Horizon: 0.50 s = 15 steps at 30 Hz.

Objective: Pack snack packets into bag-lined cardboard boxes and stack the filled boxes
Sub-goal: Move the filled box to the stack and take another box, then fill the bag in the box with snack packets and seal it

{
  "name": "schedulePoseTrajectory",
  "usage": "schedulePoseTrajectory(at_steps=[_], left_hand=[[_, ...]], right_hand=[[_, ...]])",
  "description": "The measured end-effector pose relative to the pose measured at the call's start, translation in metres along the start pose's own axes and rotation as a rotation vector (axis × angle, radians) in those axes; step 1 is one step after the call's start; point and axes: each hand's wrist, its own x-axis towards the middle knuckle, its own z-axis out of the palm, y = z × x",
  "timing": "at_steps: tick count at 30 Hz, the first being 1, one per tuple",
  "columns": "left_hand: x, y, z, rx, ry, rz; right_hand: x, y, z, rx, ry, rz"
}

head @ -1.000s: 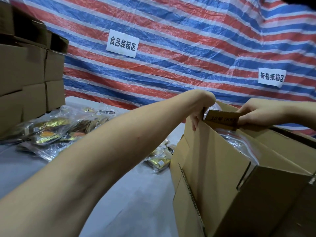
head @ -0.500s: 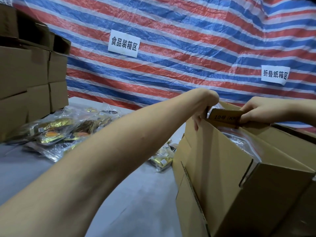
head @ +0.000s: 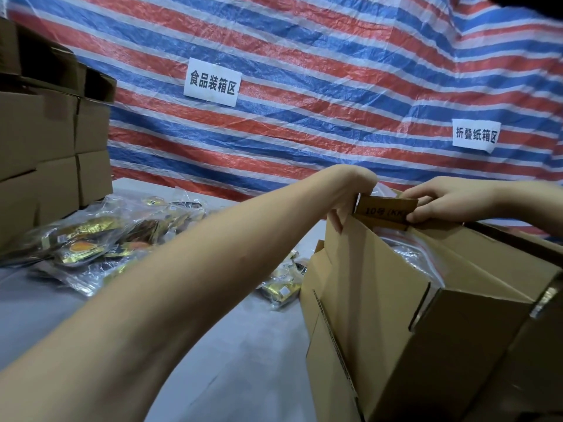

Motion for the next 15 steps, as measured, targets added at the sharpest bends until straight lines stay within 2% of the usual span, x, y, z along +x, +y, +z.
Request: schedulePoseTrajectory(at_steps=[2,8,15], left_hand=[[-0.001,-0.003,0.0,-0.11,0.018,0.016],[0.0,-0.015,-0.015,-0.247,-0.002,-0.021],[-0.015,-0.023,-0.022,-0.264,0.0,-0.011]], right_hand=[[-0.001,0.001,-0.003,0.01,0.027,-0.027],[-0.001,0.011,-0.009,0.029,0.12,-0.083],[-0.007,-0.004,-0.021,-0.097,0.181,-0.086]])
